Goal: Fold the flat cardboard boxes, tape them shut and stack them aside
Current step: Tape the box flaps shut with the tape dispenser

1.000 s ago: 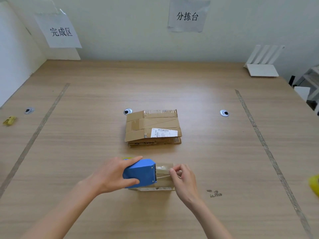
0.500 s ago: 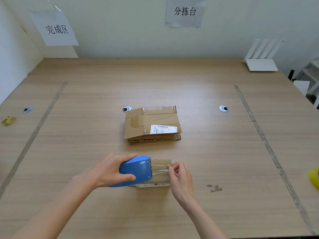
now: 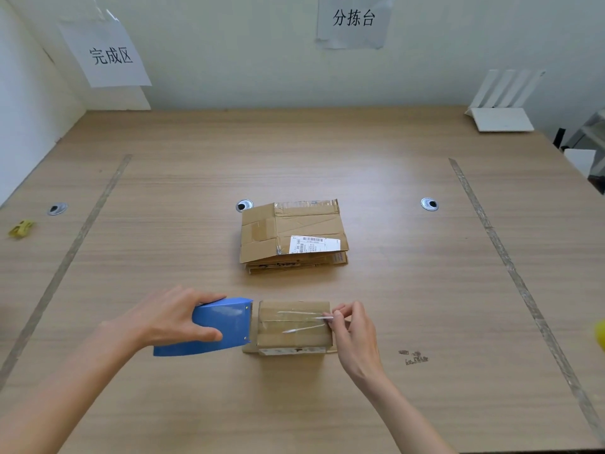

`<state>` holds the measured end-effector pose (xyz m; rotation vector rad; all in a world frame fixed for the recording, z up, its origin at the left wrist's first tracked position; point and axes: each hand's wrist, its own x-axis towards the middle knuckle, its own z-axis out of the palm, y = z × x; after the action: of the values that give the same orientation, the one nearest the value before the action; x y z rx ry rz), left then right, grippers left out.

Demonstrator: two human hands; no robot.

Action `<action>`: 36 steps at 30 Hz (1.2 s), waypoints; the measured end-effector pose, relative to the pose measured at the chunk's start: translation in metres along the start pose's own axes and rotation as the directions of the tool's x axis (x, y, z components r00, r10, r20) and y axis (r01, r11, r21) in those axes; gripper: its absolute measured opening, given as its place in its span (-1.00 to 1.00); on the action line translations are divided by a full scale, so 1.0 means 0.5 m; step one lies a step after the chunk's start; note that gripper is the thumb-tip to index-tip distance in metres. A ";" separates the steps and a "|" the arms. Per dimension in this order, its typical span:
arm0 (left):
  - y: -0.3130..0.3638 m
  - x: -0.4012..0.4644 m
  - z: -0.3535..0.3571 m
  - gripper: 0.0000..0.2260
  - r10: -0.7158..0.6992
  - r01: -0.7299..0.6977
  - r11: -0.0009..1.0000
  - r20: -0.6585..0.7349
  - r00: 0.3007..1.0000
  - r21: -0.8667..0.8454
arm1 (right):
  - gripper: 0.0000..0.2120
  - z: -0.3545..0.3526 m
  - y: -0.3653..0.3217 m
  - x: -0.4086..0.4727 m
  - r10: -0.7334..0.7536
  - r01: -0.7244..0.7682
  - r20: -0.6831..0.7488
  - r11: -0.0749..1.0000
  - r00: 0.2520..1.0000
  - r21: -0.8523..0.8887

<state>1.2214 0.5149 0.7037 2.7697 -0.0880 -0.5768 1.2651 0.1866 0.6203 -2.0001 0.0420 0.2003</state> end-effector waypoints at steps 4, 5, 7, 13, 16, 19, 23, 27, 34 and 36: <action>-0.012 -0.001 0.001 -0.59 -0.032 0.033 0.999 0.026 0.999 -0.034 | -0.86 0.018 0.001 -0.001 0.034 -0.035 0.008 0.994 0.999 0.108; -0.011 0.001 0.002 -0.59 -0.037 0.039 0.998 0.033 0.999 -0.044 | -0.86 0.020 0.002 -0.002 0.040 -0.041 0.006 0.990 0.999 0.138; -0.012 0.005 0.003 -0.60 -0.061 0.064 0.996 0.055 0.997 -0.056 | -0.85 0.021 0.004 -0.002 0.052 -0.053 0.011 0.982 0.999 0.183; -0.010 0.041 0.003 -0.49 -0.111 0.111 0.994 0.082 0.990 0.010 | -0.83 0.018 0.006 -0.009 0.086 -0.093 0.034 0.951 0.996 0.294; -0.007 0.054 0.004 -0.53 -0.118 0.117 0.993 0.141 0.983 0.014 | -0.84 0.020 0.009 -0.016 0.104 -0.105 0.021 0.947 0.994 0.305; -0.010 0.059 0.001 -0.59 -0.116 0.120 0.993 0.184 0.976 -0.011 | -0.84 0.023 0.007 -0.015 0.105 -0.105 0.015 0.948 0.994 0.301; -0.013 0.061 -0.005 -0.59 -0.108 0.121 0.992 0.226 0.968 -0.047 | -0.85 0.017 0.011 -0.020 0.105 -0.102 0.006 0.949 0.994 0.297; -0.014 0.063 -0.003 -0.60 -0.094 0.120 0.988 0.252 0.963 -0.093 | -0.85 0.018 0.019 -0.029 0.117 -0.114 0.007 0.950 0.993 0.291; -0.023 0.055 0.017 -0.62 -0.083 0.106 0.990 0.216 0.973 -0.095 | -0.84 0.031 0.031 -0.032 0.189 -0.166 -0.063 0.950 0.980 0.266; -0.025 0.052 0.021 -0.59 -0.088 0.107 0.991 0.203 0.975 -0.083 | -0.85 0.035 0.039 -0.035 0.219 -0.196 -0.090 0.957 0.972 0.212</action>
<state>1.2409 0.5206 0.6808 2.6298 0.0313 -0.8600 1.2435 0.1931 0.5983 -1.8010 0.3342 0.2089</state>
